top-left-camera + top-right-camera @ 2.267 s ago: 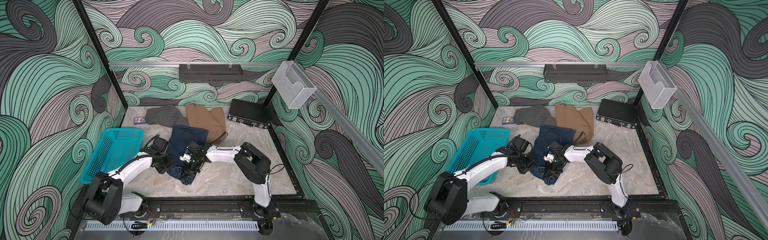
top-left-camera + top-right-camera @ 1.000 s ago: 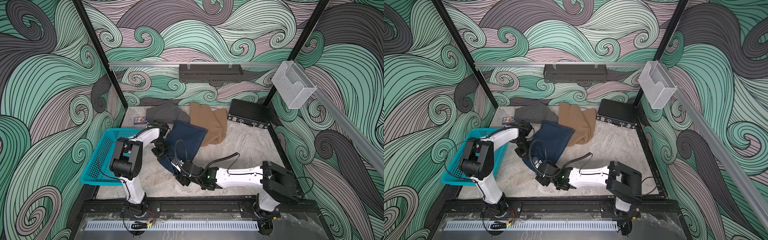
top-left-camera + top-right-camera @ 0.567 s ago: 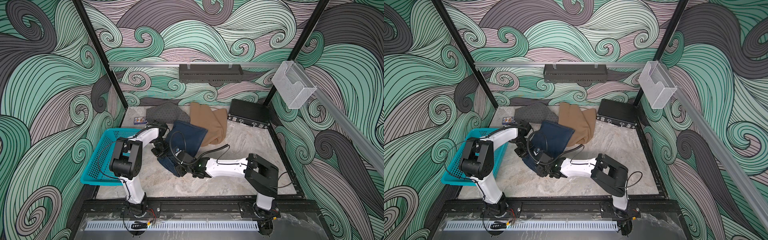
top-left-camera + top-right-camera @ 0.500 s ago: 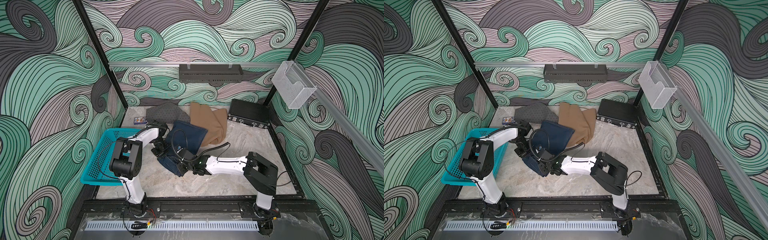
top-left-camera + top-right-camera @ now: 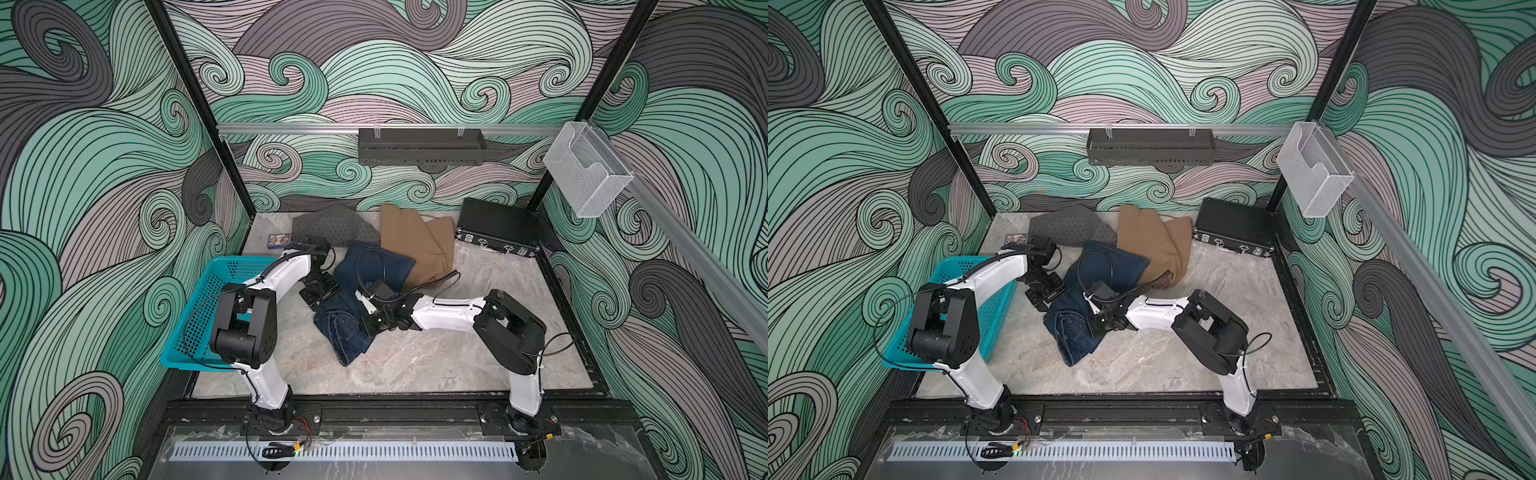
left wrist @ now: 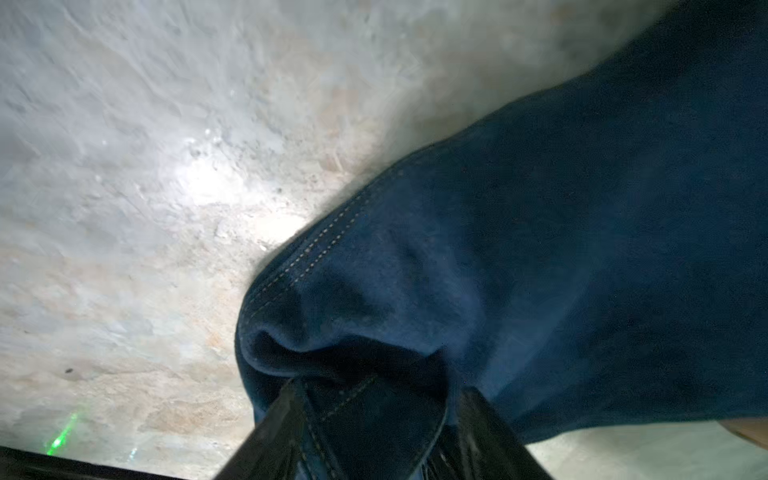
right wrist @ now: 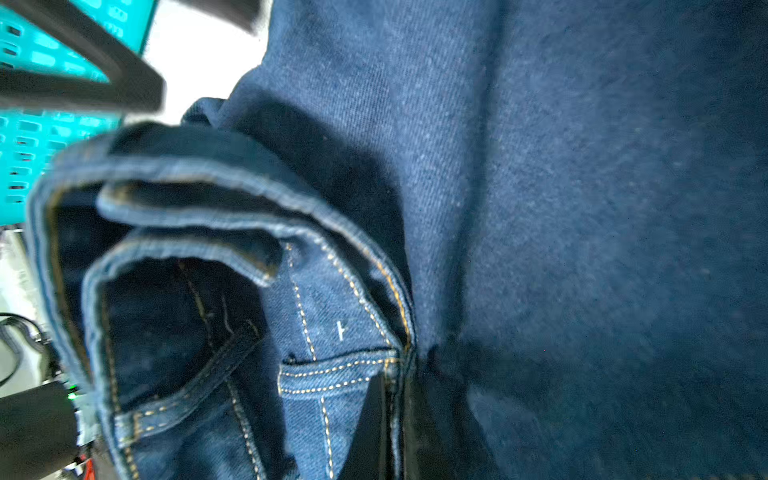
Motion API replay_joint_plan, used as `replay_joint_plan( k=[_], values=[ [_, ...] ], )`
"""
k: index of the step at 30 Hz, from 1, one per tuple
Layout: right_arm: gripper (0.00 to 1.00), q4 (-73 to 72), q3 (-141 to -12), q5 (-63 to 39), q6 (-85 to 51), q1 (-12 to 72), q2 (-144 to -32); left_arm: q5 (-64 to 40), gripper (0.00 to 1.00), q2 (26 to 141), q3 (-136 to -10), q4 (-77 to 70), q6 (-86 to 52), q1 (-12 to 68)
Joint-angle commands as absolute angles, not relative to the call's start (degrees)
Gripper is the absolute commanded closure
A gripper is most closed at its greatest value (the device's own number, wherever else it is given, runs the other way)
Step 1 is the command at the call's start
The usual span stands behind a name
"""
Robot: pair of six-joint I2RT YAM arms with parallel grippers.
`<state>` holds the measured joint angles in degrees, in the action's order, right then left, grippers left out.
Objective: Roll up the skirts
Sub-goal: Roll the skirt at the center of the board.
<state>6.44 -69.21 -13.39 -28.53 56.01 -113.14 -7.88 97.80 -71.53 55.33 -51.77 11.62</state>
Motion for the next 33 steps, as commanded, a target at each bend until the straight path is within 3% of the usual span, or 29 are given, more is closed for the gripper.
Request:
replay_joint_plan(
  k=[1, 3, 4, 7, 12, 17, 22, 25, 27, 29, 33],
  values=[
    [1.00, 8.28, -69.75, -17.38, -29.60, 56.34, -114.20, -6.65, 0.57, 97.24, -73.02, 56.06, -49.99, 11.24],
    [1.00, 8.50, -70.00, -17.58, -29.70, 56.25, -114.17, -8.38, 0.61, 99.37, -72.79, 55.38, -50.51, 11.25],
    [1.00, 8.86, -70.30, -17.84, -29.70, 56.18, -114.33, -9.48, 0.58, 100.23, -72.69, 55.07, -50.62, 11.21],
    [1.00, 10.88, -71.49, -18.32, -29.36, 56.07, -115.26, -8.45, 0.36, 100.00, -72.78, 55.53, -50.19, 11.08],
    [1.00, 11.17, -71.81, -18.36, -29.60, 55.79, -116.18, -2.66, 0.14, 93.83, -74.11, 62.27, -45.22, 10.28],
    [1.00, 10.67, -71.25, -18.47, -30.04, 55.46, -116.46, -6.04, 0.10, 82.22, -63.70, 62.66, -44.07, 10.52],
    [1.00, 10.19, -71.45, -19.42, -30.01, 55.28, -116.98, -20.21, 0.08, 69.99, -47.33, 48.86, -47.16, 12.02],
    [1.00, 9.48, -71.20, -19.78, -29.56, 55.28, -116.91, -20.76, 0.08, 68.12, -42.97, 43.93, -49.33, 14.27],
    [1.00, 9.23, -71.10, -19.86, -29.28, 55.28, -116.89, -22.65, 0.12, 68.49, -40.96, 40.14, -51.73, 15.25],
    [1.00, 8.91, -70.99, -20.17, -29.07, 55.28, -117.06, -22.39, 0.24, 69.71, -40.64, 38.52, -53.97, 16.46],
    [1.00, 8.20, -70.67, -21.13, -28.66, 55.54, -117.53, -22.83, 0.75, 73.58, -41.07, 35.83, -57.94, 16.79]
  ],
)
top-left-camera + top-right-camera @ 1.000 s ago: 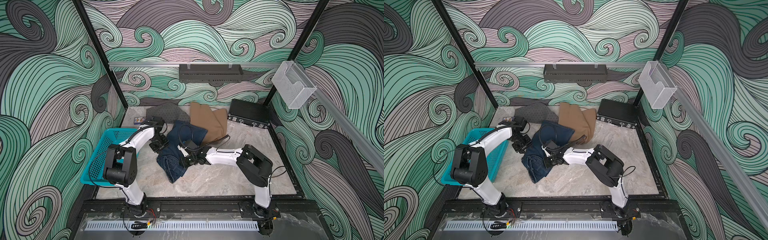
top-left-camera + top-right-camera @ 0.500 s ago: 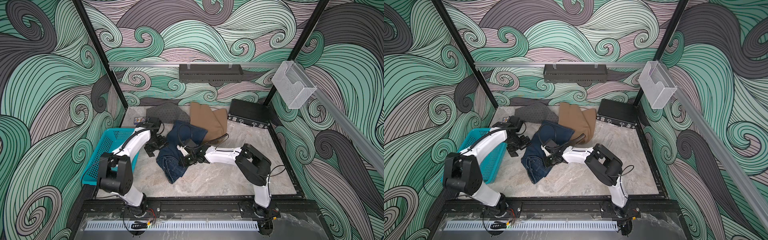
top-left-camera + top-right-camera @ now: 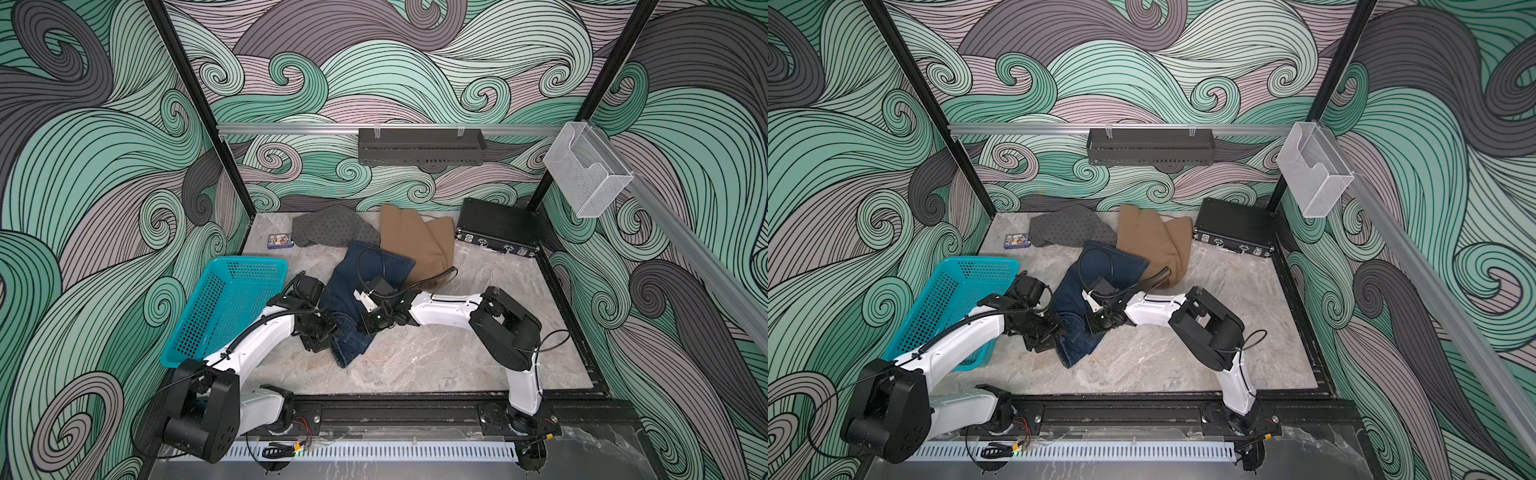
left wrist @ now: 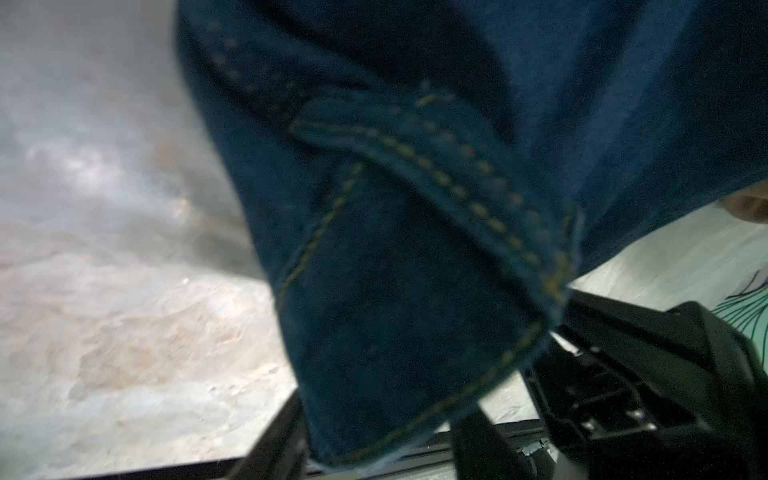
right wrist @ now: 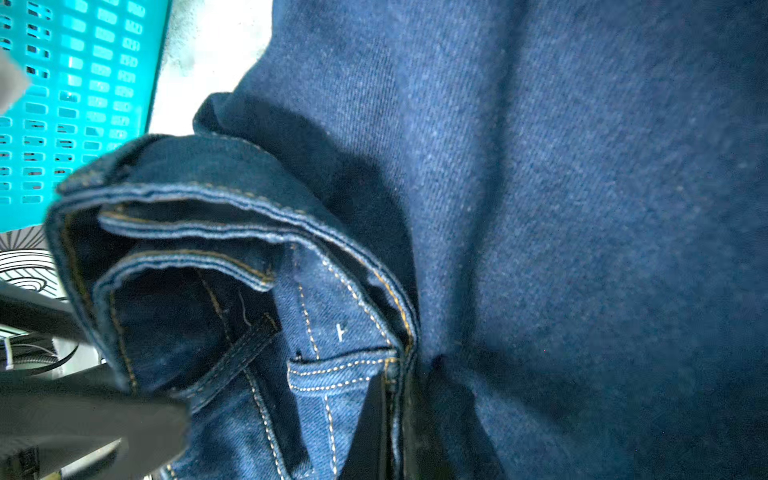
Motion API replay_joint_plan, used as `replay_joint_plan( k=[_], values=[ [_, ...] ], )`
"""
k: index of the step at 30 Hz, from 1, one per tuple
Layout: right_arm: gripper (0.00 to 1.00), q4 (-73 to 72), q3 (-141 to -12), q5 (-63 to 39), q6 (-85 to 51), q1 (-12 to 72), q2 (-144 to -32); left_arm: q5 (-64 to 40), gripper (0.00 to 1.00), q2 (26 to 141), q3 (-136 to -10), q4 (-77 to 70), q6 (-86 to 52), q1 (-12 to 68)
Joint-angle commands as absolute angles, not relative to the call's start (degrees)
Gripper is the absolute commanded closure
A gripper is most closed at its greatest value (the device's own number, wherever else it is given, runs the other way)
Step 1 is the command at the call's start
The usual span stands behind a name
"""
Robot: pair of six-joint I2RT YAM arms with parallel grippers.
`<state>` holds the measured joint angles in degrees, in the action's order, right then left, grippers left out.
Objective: Roll up the skirts
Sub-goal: Roll the skirt at the center of the board.
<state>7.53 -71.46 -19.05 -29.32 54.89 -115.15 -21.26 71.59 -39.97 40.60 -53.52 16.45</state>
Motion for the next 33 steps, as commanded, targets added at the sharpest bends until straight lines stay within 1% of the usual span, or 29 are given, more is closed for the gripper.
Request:
replay_joint_plan(
  k=[1, 2, 3, 12, 13, 14, 16, 18, 20, 21, 25, 28, 29, 30, 31, 33],
  values=[
    [1.00, 7.98, -70.67, -21.50, -28.64, 55.68, -117.67, -22.58, 0.86, 74.71, -41.97, 35.66, -58.70, 16.83],
    [1.00, 7.75, -70.58, -21.70, -28.57, 55.74, -117.85, -21.76, 0.94, 75.66, -43.02, 36.14, -59.42, 16.86],
    [1.00, 7.50, -70.49, -21.80, -28.36, 55.94, -118.02, -20.75, 1.00, 76.95, -44.39, 36.43, -60.18, 16.81],
    [1.00, 6.65, -69.55, -21.49, -24.55, 56.60, -116.47, -16.37, 1.00, 93.99, -58.32, 42.72, -65.21, 16.68],
    [0.94, 6.15, -69.08, -21.00, -24.12, 56.56, -115.62, -15.44, 1.00, 95.14, -59.28, 43.17, -65.80, 16.61],
    [0.86, 5.71, -68.61, -19.87, -23.85, 56.59, -114.55, -14.69, 1.00, 96.25, -60.00, 43.65, -66.16, 16.61],
    [0.77, 3.52, -66.46, -16.95, -23.42, 56.47, -111.61, -14.59, 1.00, 98.66, -61.76, 44.44, -66.01, 16.50],
    [0.62, 0.57, -63.48, -13.84, -23.56, 56.12, -108.09, -14.52, 1.00, 100.90, -63.47, 45.39, -65.58, 16.47],
    [0.59, -0.49, -61.35, -10.41, -23.21, 55.76, -105.32, -14.78, 1.00, 102.35, -64.30, 45.48, -65.05, 16.44],
    [0.55, -1.48, -59.92, -8.99, -23.00, 55.65, -103.88, -14.91, 1.00, 102.96, -64.80, 45.77, -64.70, 16.49],
    [0.38, -8.78, -53.28, -7.58, -18.44, 56.26, -98.08, -14.96, 1.00, 104.79, -66.27, 46.92, -62.85, 16.75],
    [0.30, -12.14, -50.01, -7.35, -10.43, 57.66, -95.37, -14.53, 1.00, 106.17, -67.12, 47.84, -61.36, 16.69],
    [0.19, -15.03, -48.19, -7.81, -7.15, 58.22, -94.57, -14.55, 1.00, 106.70, -67.46, 48.10, -60.81, 16.75],
    [0.13, -18.84, -45.50, -7.35, -2.31, 59.19, -93.47, -14.42, 1.00, 107.27, -67.83, 48.46, -60.23, 16.74],
    [0.10, -22.30, -43.20, -6.59, 2.14, 60.17, -92.42, -14.34, 1.00, 107.94, -68.21, 48.91, -59.66, 16.71],
    [0.09, -22.83, -41.86, -6.86, 9.51, 61.26, -90.84, -13.92, 1.00, 108.69, -68.85, 49.71, -58.57, 16.69]
  ],
)
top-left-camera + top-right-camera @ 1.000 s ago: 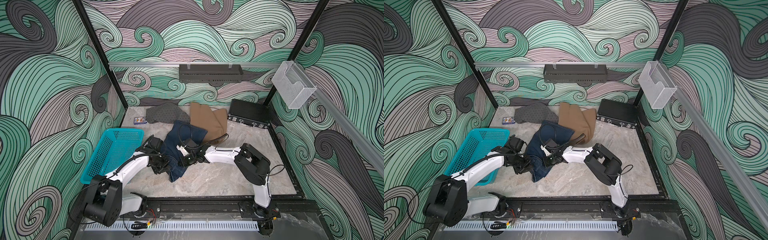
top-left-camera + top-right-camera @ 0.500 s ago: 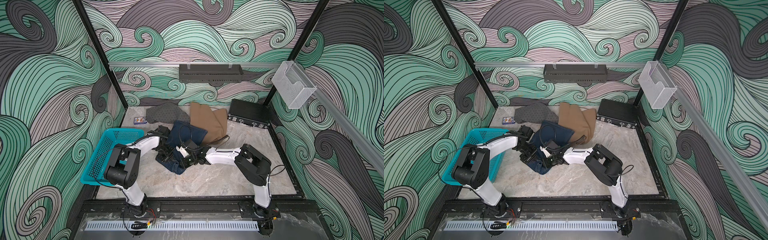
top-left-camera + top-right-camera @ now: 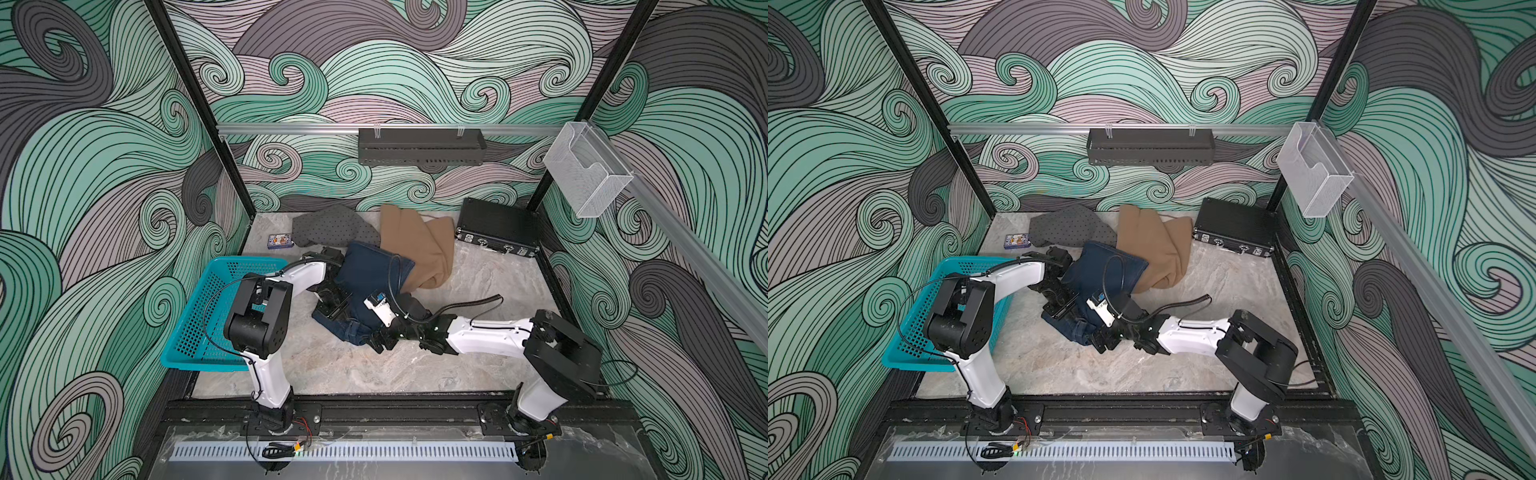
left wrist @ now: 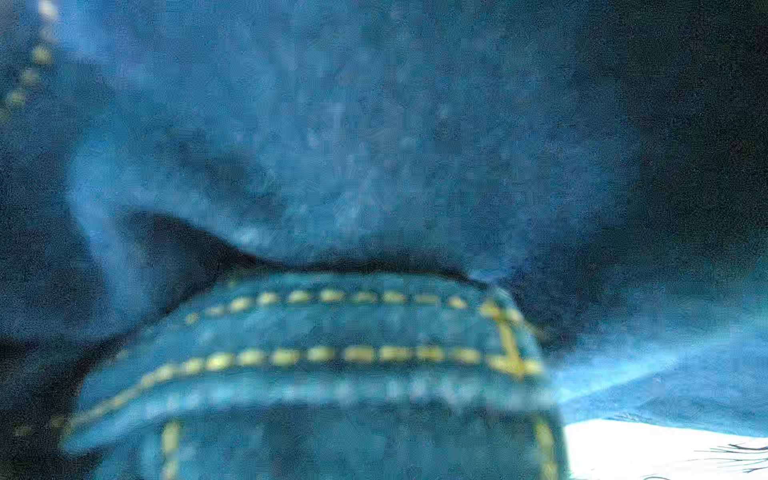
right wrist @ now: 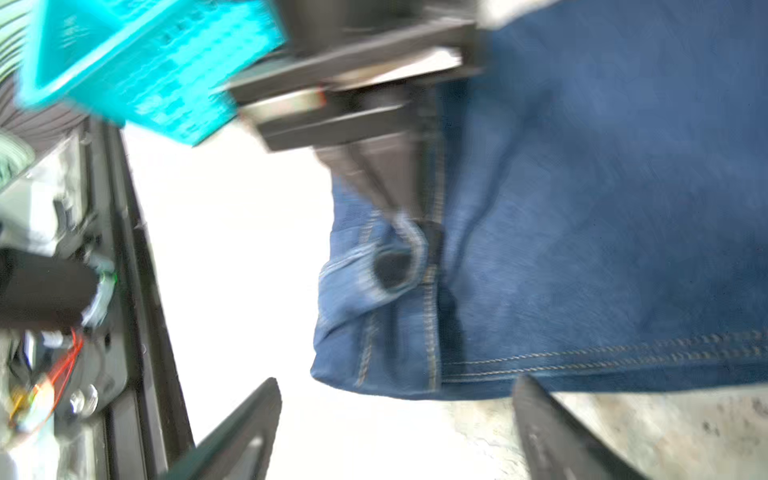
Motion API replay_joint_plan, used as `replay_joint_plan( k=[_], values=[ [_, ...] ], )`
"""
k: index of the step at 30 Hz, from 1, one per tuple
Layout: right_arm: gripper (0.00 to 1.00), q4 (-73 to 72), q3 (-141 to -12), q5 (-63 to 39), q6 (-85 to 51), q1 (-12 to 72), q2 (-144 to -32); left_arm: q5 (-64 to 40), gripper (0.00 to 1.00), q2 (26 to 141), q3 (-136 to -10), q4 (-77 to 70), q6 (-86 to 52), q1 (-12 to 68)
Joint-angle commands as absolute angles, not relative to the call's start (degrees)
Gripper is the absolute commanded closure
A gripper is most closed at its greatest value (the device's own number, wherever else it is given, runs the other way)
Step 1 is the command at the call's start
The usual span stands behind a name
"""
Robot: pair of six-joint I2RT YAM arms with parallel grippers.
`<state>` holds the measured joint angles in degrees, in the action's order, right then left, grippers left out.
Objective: Roll up the skirts
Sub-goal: Roll the skirt at the center of the board.
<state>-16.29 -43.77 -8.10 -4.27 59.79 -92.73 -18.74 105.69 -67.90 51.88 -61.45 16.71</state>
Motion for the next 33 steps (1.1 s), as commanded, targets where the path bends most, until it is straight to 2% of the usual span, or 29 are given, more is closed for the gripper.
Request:
replay_joint_plan(
  k=[1, 3, 5, 10, 12, 18, 22, 25, 30, 33],
  values=[
    [0.09, -20.38, -42.73, -5.64, 13.27, 62.15, -90.62, -13.71, 1.00, 108.96, -68.90, 50.00, -58.30, 16.69],
    [0.10, -13.13, -45.96, -2.60, 19.20, 63.65, -91.53, -13.80, 1.00, 108.99, -68.91, 50.16, -58.01, 16.50],
    [0.10, -12.14, -46.57, 0.16, 25.42, 65.31, -92.94, -13.67, 1.00, 108.80, -69.23, 50.34, -57.67, 16.35],
    [0.07, -22.39, -45.90, 14.98, 39.46, 71.48, -98.50, -13.01, 1.00, 109.41, -71.17, 52.36, -56.30, 16.42],
    [0.01, -24.22, -47.76, 18.52, 43.14, 72.90, -102.44, -13.01, 1.00, 109.92, -71.60, 52.81, -55.78, 16.36],
    [0.01, -34.43, -49.04, 24.37, 49.91, 74.25, -110.55, -13.12, 1.00, 110.63, -72.13, 53.70, -54.58, 16.33],
    [0.05, -38.10, -50.16, 26.46, 53.86, 74.33, -114.42, -13.88, 1.00, 111.33, -72.27, 53.78, -54.06, 16.31],
    [0.16, -37.37, -50.96, 27.37, 54.26, 74.35, -116.00, -13.89, 1.00, 111.20, -72.25, 53.88, -53.66, 16.26],
    [0.53, -32.41, -52.38, 27.95, 50.82, 73.93, -115.71, -13.41, 1.00, 110.73, -72.41, 54.06, -53.55, 16.01],
    [0.66, -26.70, -54.16, 26.71, 45.96, 72.92, -115.27, -13.76, 0.98, 110.68, -73.27, 54.44, -53.50, 15.81]
  ],
)
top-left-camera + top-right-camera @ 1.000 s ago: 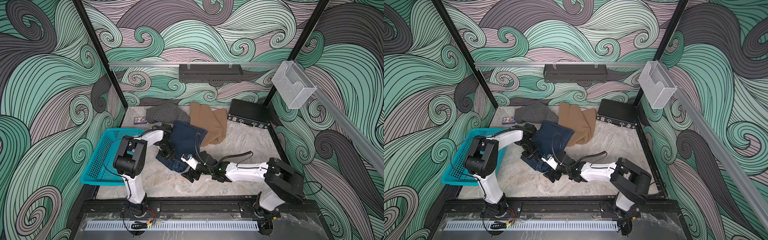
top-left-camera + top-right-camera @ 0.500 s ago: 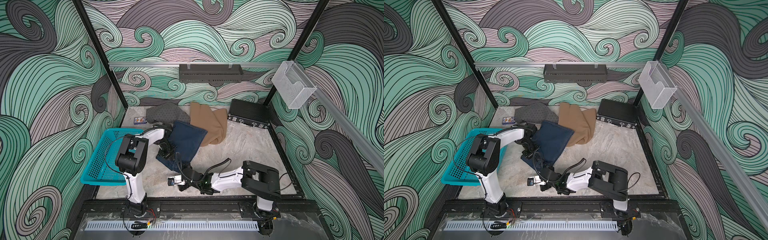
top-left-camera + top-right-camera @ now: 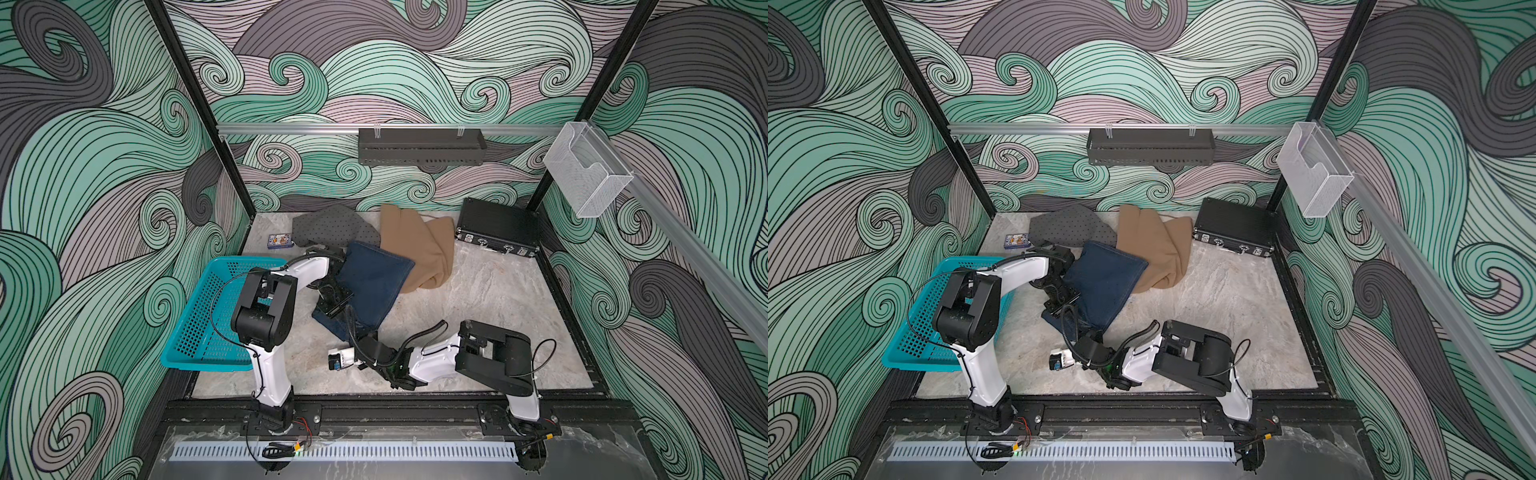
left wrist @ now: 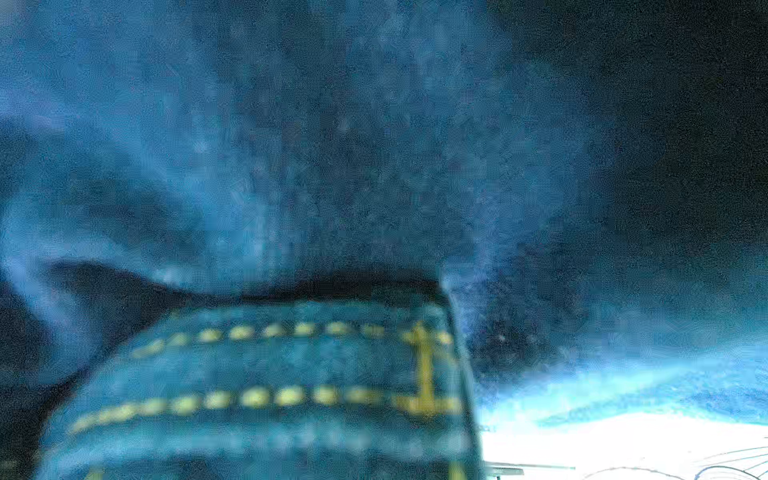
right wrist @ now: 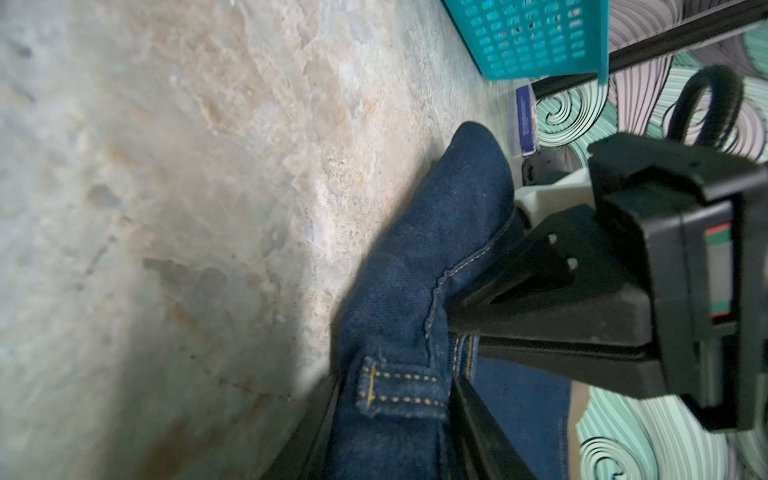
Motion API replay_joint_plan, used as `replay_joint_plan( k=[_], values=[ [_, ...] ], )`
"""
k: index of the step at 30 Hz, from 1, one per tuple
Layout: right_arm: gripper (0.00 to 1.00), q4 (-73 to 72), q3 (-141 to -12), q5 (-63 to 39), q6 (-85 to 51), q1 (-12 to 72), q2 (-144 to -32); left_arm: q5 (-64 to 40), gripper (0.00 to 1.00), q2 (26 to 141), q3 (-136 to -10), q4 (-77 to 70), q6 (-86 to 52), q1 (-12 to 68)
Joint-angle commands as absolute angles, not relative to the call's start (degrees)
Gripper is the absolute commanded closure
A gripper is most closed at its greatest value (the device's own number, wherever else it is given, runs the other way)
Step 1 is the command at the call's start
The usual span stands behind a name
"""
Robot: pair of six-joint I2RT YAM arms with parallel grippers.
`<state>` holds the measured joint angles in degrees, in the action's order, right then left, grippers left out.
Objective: Roll up the skirts
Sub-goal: Roll the skirt at the center of the board.
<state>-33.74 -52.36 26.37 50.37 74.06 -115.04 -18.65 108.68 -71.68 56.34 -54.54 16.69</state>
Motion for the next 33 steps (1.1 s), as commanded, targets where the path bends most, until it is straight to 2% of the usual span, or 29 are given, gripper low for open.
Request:
replay_joint_plan(
  k=[1, 4, 6, 9, 15, 22, 27, 33],
  values=[
    [0.70, -25.32, -54.69, 26.28, 44.31, 72.55, -115.15, -13.63, 0.96, 110.43, -73.39, 54.56, -53.44, 15.80],
    [0.98, -20.21, -55.94, 23.64, 37.83, 71.02, -114.05, -13.20, 0.80, 109.71, -74.20, 55.05, -53.29, 15.22],
    [1.00, -16.26, -56.53, 20.41, 32.02, 69.45, -112.49, -13.18, 0.62, 108.91, -75.44, 55.61, -52.85, 14.45],
    [1.00, -11.48, -57.07, 14.95, 25.61, 67.24, -110.32, -12.10, 0.44, 106.97, -78.83, 57.38, -52.08, 13.50],
    [1.00, -0.93, -61.66, -1.29, 9.93, 60.08, -107.80, -6.68, 0.18, 102.66, -88.26, 62.07, -49.95, 11.59],
    [1.00, -0.25, -62.22, -21.04, -11.65, 51.25, -108.56, -4.75, 0.11, 94.72, -86.05, 60.46, -48.78, 10.61],
    [1.00, -12.24, -57.21, -31.36, -31.84, 46.63, -108.41, -8.18, 0.09, 87.34, -73.17, 52.31, -49.13, 11.07],
    [1.00, -24.04, -54.34, -39.76, -48.68, 42.81, -111.78, -13.44, 0.08, 83.94, -61.88, 45.02, -52.67, 14.83]
  ],
)
